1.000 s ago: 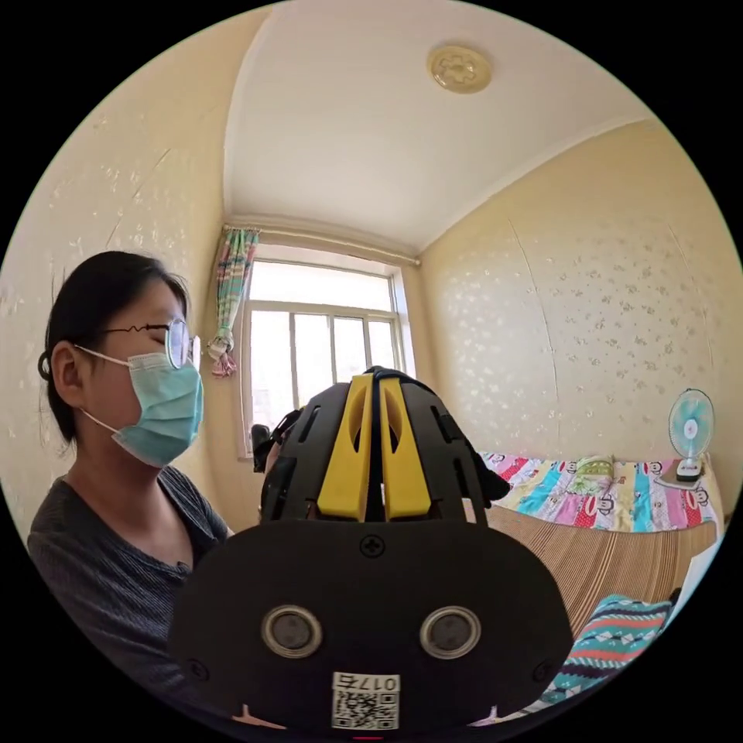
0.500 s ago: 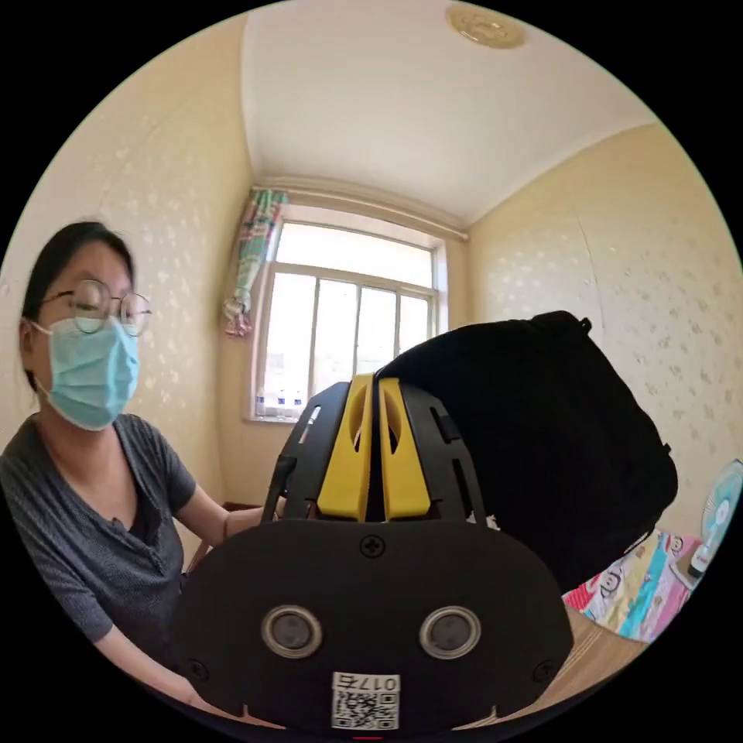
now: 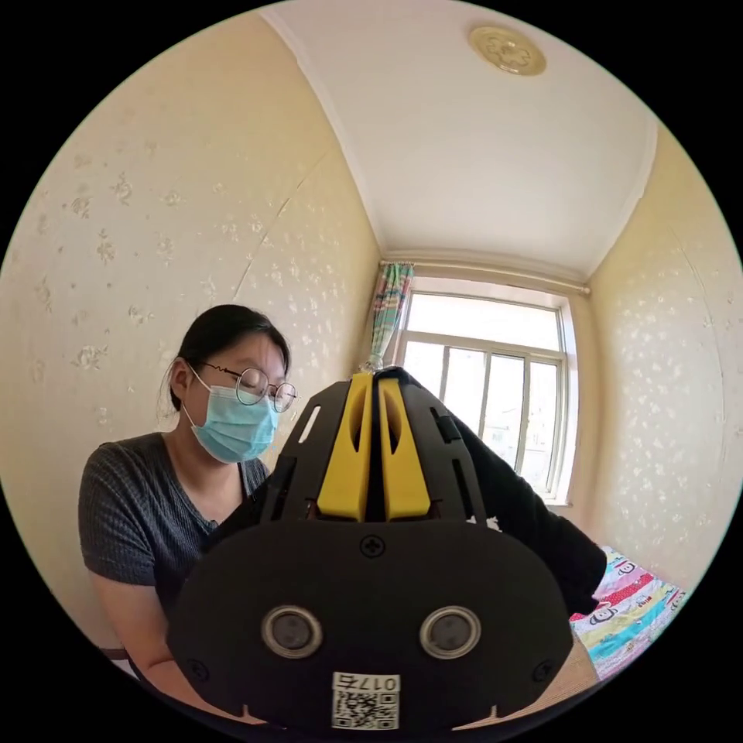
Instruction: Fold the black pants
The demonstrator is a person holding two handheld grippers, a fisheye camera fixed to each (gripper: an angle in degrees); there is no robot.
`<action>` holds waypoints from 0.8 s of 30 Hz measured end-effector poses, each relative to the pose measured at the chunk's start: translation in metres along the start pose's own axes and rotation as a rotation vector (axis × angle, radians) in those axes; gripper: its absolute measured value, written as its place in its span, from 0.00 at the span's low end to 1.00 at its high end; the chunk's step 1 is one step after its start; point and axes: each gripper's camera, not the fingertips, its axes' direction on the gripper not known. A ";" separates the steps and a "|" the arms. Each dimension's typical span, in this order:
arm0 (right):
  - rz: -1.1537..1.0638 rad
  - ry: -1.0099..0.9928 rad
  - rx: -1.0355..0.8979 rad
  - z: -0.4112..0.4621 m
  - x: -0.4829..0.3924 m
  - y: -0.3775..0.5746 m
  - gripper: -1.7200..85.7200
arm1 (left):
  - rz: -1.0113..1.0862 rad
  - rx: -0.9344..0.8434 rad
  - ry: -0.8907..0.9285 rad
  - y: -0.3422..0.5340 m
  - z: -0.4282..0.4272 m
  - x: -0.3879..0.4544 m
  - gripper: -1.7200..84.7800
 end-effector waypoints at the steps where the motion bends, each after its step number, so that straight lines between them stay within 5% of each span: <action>1: 0.000 -0.027 0.015 -0.001 0.001 0.000 0.02 | -0.011 0.005 -0.057 0.008 0.001 0.001 0.31; 3: -0.016 -0.092 0.061 -0.004 0.003 0.002 0.03 | -0.043 0.024 -0.035 0.019 0.004 -0.002 0.30; 7: -0.016 -0.158 0.116 -0.004 0.015 0.009 0.03 | -0.116 0.057 0.293 0.033 0.030 -0.017 0.27; 10: 0.022 -0.222 0.154 -0.003 0.034 0.019 0.03 | -0.084 0.231 0.470 0.039 0.026 -0.018 0.11; 12: 0.047 -0.202 0.147 -0.008 0.043 0.022 0.03 | -0.032 0.319 0.425 0.037 0.009 0.000 0.08; 16: 0.148 -0.074 0.073 -0.016 0.043 0.014 0.03 | 0.301 0.361 -0.096 0.013 -0.028 0.131 0.07; 20: 0.519 0.202 -0.069 -0.025 0.045 0.033 0.03 | 0.736 0.463 -0.720 0.043 -0.002 0.269 0.07; 24: 0.639 0.435 -0.172 -0.031 0.053 0.097 0.03 | 0.824 0.709 -1.126 0.073 0.038 0.273 0.07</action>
